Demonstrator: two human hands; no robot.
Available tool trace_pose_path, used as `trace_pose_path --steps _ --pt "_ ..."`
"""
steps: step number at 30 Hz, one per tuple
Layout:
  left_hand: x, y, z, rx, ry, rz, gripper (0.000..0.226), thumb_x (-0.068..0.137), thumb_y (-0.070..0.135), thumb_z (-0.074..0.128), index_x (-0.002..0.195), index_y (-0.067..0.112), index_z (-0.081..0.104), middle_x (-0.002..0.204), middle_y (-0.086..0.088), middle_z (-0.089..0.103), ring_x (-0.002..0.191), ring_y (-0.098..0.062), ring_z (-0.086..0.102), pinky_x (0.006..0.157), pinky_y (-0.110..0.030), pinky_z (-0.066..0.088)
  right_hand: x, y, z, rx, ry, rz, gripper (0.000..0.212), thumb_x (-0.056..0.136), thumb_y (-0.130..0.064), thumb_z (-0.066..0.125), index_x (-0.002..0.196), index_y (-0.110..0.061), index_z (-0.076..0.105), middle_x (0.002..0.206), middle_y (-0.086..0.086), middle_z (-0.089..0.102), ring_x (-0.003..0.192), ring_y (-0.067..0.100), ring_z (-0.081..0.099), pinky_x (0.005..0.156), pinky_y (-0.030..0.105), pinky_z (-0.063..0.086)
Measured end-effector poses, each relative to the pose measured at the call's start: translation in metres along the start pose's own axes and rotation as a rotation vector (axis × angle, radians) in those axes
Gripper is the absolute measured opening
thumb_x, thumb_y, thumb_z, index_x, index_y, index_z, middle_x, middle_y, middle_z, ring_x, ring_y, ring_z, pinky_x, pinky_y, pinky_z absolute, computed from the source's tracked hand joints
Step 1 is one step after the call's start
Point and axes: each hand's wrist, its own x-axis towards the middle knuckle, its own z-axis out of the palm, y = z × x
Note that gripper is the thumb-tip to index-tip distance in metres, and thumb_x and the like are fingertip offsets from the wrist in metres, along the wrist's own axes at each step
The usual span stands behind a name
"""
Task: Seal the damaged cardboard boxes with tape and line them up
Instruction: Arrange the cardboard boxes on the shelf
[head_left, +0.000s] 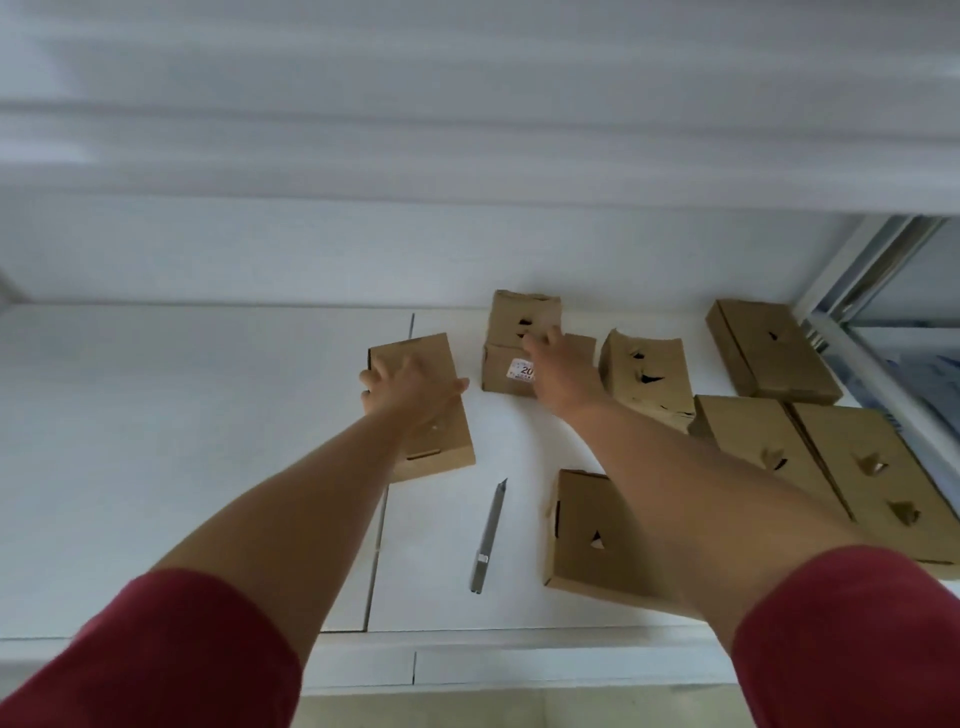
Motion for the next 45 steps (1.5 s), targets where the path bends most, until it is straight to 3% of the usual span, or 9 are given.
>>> trace_pose_path --steps 4,8,14,19,22,24,28,41,45 --pt "0.009 0.011 0.000 0.000 -0.077 0.132 0.068 0.087 0.061 0.051 0.136 0.015 0.043 0.142 -0.018 0.027 0.124 -0.041 0.031 0.102 -0.048 0.036 -0.021 0.005 0.007 0.034 0.026 -0.072 0.055 0.087 0.006 0.052 0.137 -0.015 0.043 0.134 0.007 0.043 0.114 0.031 0.051 0.074 0.034 0.045" --pt "0.010 0.018 -0.003 -0.113 0.024 0.134 0.058 0.094 0.046 0.048 0.140 0.012 0.042 0.144 -0.018 0.034 0.131 -0.038 0.033 0.108 -0.046 0.031 -0.047 0.016 0.003 0.025 0.183 -0.030 0.050 0.096 -0.010 0.050 0.144 -0.014 0.040 0.150 0.010 0.037 0.146 0.033 0.023 0.115 0.042 0.027" --pt "-0.040 0.061 0.007 -0.249 0.411 0.410 0.047 0.090 0.028 0.053 0.132 0.008 0.047 0.131 -0.016 0.044 0.118 -0.036 0.043 0.099 -0.045 0.038 -0.098 0.050 -0.006 0.414 0.423 0.597 0.046 0.090 -0.023 0.054 0.129 -0.001 0.044 0.127 0.020 0.047 0.116 0.038 0.046 0.094 0.043 0.040" --pt "-0.106 0.094 0.041 -0.250 0.110 0.782 0.038 0.092 0.040 0.059 0.119 0.014 0.054 0.115 -0.004 0.057 0.102 -0.024 0.060 0.073 -0.032 0.045 -0.126 0.078 -0.003 0.645 0.200 0.506 0.045 0.094 -0.025 0.056 0.133 -0.007 0.044 0.134 0.011 0.048 0.111 0.029 0.056 0.084 0.036 0.048" --pt "-0.136 0.101 0.059 0.073 -0.296 0.947 0.093 0.068 0.074 0.069 0.142 0.032 0.034 0.141 0.000 0.041 0.133 -0.022 0.037 0.102 -0.034 0.033 -0.162 0.097 -0.005 0.526 0.087 0.380 0.051 0.088 -0.043 0.059 0.130 -0.017 0.046 0.131 0.007 0.052 0.119 0.028 0.053 0.094 0.041 0.047" --pt "-0.147 0.101 0.069 0.441 -0.413 0.974 0.123 0.053 0.087 0.066 0.150 0.040 0.006 0.158 0.000 0.017 0.144 -0.024 0.014 0.117 -0.046 0.015 -0.192 0.109 -0.004 0.380 -0.194 0.241 0.089 0.071 -0.071 0.054 0.146 -0.029 0.029 0.153 0.003 0.030 0.141 0.028 0.030 0.110 0.042 0.034" --pt "-0.149 0.096 0.070 0.621 -0.412 0.890 0.132 0.053 0.077 0.076 0.154 0.038 0.000 0.163 0.003 0.005 0.148 -0.025 0.004 0.120 -0.048 0.004 -0.222 0.120 0.004 0.156 -0.479 0.048 0.127 0.056 -0.082 0.063 0.153 -0.038 -0.007 0.163 -0.005 -0.015 0.150 0.024 -0.015 0.120 0.043 0.005" --pt "-0.160 0.064 0.073 0.215 -0.002 0.325 0.068 0.093 0.042 0.061 0.149 0.018 0.031 0.148 -0.009 0.039 0.132 -0.030 0.044 0.100 -0.045 0.044 -0.246 0.073 0.012 -0.158 -0.275 0.265 0.128 0.070 -0.096 0.020 0.153 0.001 0.008 0.160 0.019 -0.001 0.130 0.040 0.037 0.106 0.046 0.031" --pt "-0.161 0.047 0.073 0.340 -0.005 0.134 0.063 0.092 0.044 0.055 0.143 0.014 0.035 0.146 -0.013 0.037 0.131 -0.034 0.041 0.098 -0.046 0.044 -0.242 0.066 0.012 -0.195 -0.296 0.295 0.127 0.073 -0.094 0.018 0.152 0.004 0.012 0.160 0.022 0.007 0.139 0.042 0.026 0.110 0.048 0.027"
